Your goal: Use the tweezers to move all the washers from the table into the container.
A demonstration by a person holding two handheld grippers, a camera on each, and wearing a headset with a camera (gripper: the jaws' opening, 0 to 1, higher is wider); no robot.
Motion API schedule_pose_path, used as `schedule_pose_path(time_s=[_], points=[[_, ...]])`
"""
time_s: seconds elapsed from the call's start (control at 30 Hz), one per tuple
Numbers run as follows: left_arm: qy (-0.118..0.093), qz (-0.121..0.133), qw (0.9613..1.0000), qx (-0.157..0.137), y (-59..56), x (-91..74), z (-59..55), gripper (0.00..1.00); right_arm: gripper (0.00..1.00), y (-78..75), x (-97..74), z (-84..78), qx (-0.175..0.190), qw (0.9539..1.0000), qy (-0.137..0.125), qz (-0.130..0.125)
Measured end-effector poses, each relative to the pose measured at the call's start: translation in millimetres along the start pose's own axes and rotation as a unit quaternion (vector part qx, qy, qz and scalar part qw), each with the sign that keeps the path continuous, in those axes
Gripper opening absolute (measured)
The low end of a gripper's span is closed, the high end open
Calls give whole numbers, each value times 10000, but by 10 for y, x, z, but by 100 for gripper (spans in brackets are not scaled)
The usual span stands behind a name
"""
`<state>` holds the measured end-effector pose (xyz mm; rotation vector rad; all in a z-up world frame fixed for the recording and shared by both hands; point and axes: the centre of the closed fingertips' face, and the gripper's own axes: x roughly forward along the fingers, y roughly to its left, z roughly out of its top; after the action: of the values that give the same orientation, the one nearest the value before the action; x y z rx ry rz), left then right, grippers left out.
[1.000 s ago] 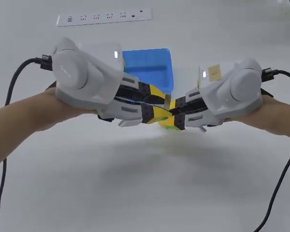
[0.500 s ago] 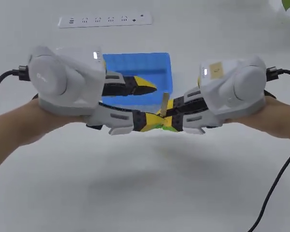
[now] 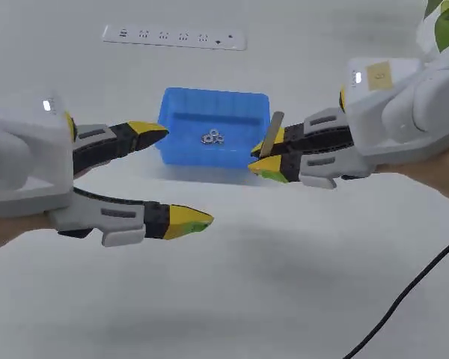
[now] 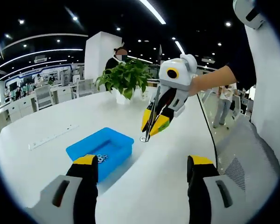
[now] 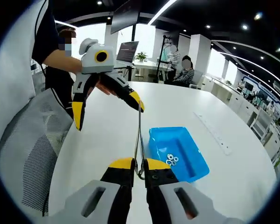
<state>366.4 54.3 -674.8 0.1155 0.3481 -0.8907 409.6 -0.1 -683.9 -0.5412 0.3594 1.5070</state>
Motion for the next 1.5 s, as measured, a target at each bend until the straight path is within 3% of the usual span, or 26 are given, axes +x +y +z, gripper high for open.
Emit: schedule_pose_path(time_s=[0.17, 0.23, 0.3, 0.47, 0.6, 0.7, 0.9, 1.13, 1.27, 1.5], points=[[-271, 222, 9993, -104, 18, -136, 62, 92, 9, -196, -9, 141, -63, 9998, -92, -177], [-306, 270, 9990, -168, 13, -165, 69, 100, 9, -313, -10, 185, -101, 9995, -107, -264], [-329, 350, 9987, -158, 28, -195, 77, 99, 9, -436, 6, 220, -79, 9994, -144, -320], [-341, 505, 9979, -209, 65, -269, 38, 99, 9, -755, 214, 182, 62, 9988, -150, -456], [-245, 629, 9975, -207, 82, -335, -30, 99, 9, -884, 422, 68, 124, 9989, -40, -458], [-446, 702, 9957, -409, 86, -407, 9, 98, 9, -917, 562, -62, 164, 9990, 111, -403], [-339, 846, 9946, -494, 87, -513, -87, 96, 9, -862, 814, -308, 279, 9988, 308, -253], [-260, 959, 9929, -659, 116, -597, -181, 98, 9, -817, 911, -506, 309, 9981, 477, -252], [-197, 967, 9927, -698, 135, -583, -217, 99, 10, -802, 910, -522, 307, 9980, 496, -240], [-232, 875, 9934, -698, 101, -495, -170, 98, 10, -807, 905, -496, 309, 9981, 490, -232]])
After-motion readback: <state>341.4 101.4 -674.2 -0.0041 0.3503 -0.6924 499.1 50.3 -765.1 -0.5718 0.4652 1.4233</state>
